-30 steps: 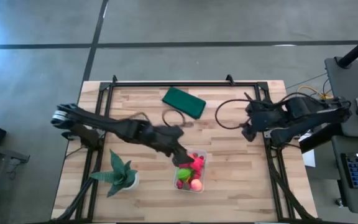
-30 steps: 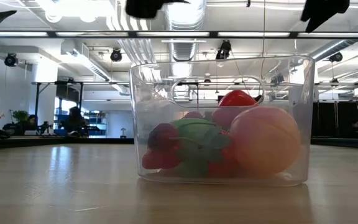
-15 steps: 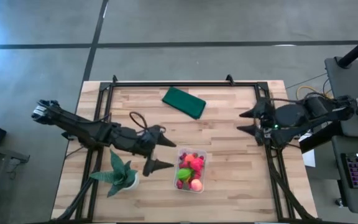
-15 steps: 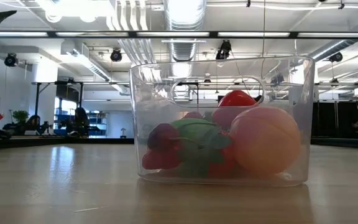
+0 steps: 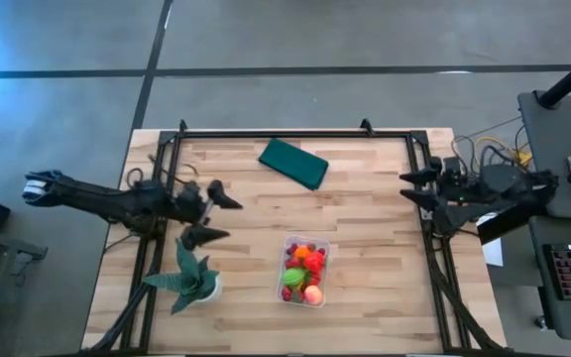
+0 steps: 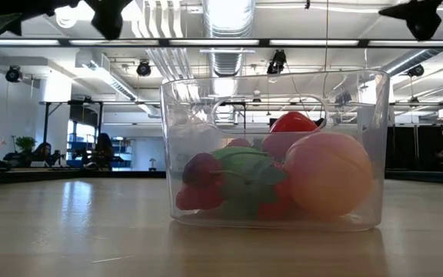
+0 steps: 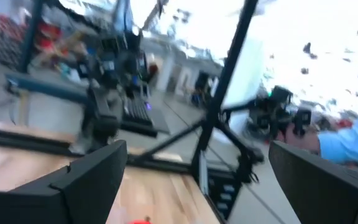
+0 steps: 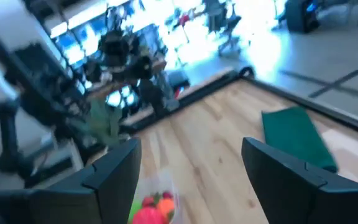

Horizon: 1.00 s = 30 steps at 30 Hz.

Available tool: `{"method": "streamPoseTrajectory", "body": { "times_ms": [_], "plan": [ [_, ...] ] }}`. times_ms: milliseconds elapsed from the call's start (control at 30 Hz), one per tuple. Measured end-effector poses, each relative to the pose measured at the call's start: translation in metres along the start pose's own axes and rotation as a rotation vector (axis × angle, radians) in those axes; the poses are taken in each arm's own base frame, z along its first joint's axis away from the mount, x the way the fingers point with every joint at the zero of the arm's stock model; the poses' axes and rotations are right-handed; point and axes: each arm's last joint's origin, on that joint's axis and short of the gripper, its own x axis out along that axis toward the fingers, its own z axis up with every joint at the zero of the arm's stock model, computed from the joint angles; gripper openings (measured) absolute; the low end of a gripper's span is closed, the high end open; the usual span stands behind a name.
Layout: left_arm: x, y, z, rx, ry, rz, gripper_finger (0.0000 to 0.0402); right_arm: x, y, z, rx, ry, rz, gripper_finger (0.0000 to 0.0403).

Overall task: Pick and placing Produce into tupperware
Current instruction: Return to Home Position

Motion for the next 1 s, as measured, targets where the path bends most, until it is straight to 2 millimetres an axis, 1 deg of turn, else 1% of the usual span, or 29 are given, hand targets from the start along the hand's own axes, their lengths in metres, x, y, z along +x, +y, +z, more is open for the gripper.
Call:
{"method": "streamPoseTrajectory", "body": {
  "times_ms": [100,200,333,400,433,500,600,633,667,733,833,900,1000],
  "plan": [
    [-0.021,0.004,-0.003,0.014,-0.053,0.016,0.0378,-0.01,-0.014,-0.014,0.027,-0.065,-0.015,0.027],
    [-0.038,0.006,-0.009,0.025,-0.093,0.025,0.0378,-0.02,-0.026,-0.024,0.045,-0.13,0.019,0.027],
    [-0.052,0.01,-0.022,0.03,-0.109,0.034,0.0378,-0.016,-0.028,-0.03,-0.011,-0.081,-0.052,0.027],
    [-0.061,0.009,-0.026,0.035,-0.139,0.023,0.0378,-0.015,-0.027,-0.027,-0.009,-0.106,-0.101,0.027],
    [-0.066,0.01,-0.027,0.038,-0.153,0.02,0.0378,-0.015,-0.029,-0.03,-0.019,-0.096,-0.112,0.027],
    [-0.072,0.012,-0.036,0.028,-0.143,0.031,0.0378,-0.017,-0.029,-0.03,-0.015,-0.116,-0.07,0.027],
    [-0.082,0.016,-0.049,-0.014,-0.165,0.05,0.0378,-0.017,-0.024,-0.027,-0.029,-0.118,0.061,0.027],
    [-0.085,0.018,-0.054,-0.03,-0.161,0.067,0.0378,-0.016,-0.022,-0.027,-0.031,-0.11,0.103,0.027],
    [-0.087,0.017,-0.053,-0.039,-0.173,0.075,0.0378,-0.015,-0.02,-0.027,-0.03,-0.121,0.128,0.027],
    [-0.09,0.019,-0.056,-0.048,-0.149,0.123,0.0378,-0.011,-0.019,-0.029,-0.027,-0.153,0.147,0.027],
    [-0.088,0.022,-0.058,-0.053,-0.151,0.199,0.0378,-0.001,-0.017,-0.035,-0.032,-0.213,0.169,0.027],
    [-0.088,0.025,-0.058,-0.066,-0.168,0.251,0.0378,0.007,-0.016,-0.042,-0.032,-0.266,0.192,0.027],
    [-0.087,0.028,-0.061,-0.082,-0.152,0.296,0.0378,0.019,-0.016,-0.057,-0.031,-0.309,0.256,0.027]
  ]
}}
